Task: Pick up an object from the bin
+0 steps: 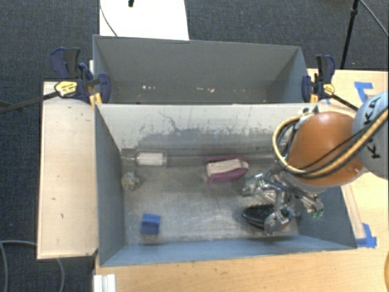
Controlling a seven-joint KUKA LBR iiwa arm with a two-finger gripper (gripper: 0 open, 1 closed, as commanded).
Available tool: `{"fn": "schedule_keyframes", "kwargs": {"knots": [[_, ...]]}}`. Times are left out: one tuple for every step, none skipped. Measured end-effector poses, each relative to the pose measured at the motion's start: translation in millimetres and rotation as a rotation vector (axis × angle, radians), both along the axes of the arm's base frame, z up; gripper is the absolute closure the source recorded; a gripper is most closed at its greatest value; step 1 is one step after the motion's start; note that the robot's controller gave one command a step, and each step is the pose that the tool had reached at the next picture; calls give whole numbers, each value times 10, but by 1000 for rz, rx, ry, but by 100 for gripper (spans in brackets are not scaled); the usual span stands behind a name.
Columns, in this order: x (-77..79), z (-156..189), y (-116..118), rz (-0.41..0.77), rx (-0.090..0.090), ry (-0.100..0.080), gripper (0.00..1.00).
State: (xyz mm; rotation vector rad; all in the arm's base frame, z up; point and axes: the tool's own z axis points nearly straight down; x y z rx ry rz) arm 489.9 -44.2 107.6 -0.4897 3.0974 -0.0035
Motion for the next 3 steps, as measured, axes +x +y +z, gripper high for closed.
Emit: {"fn": "schedule_keyframes", "kwargs": {"knots": [[-8,-20,36,-1,2,5,100],[-9,-20,37,-5,3,5,0],[346,1,-436,321,6,0,0]]}}
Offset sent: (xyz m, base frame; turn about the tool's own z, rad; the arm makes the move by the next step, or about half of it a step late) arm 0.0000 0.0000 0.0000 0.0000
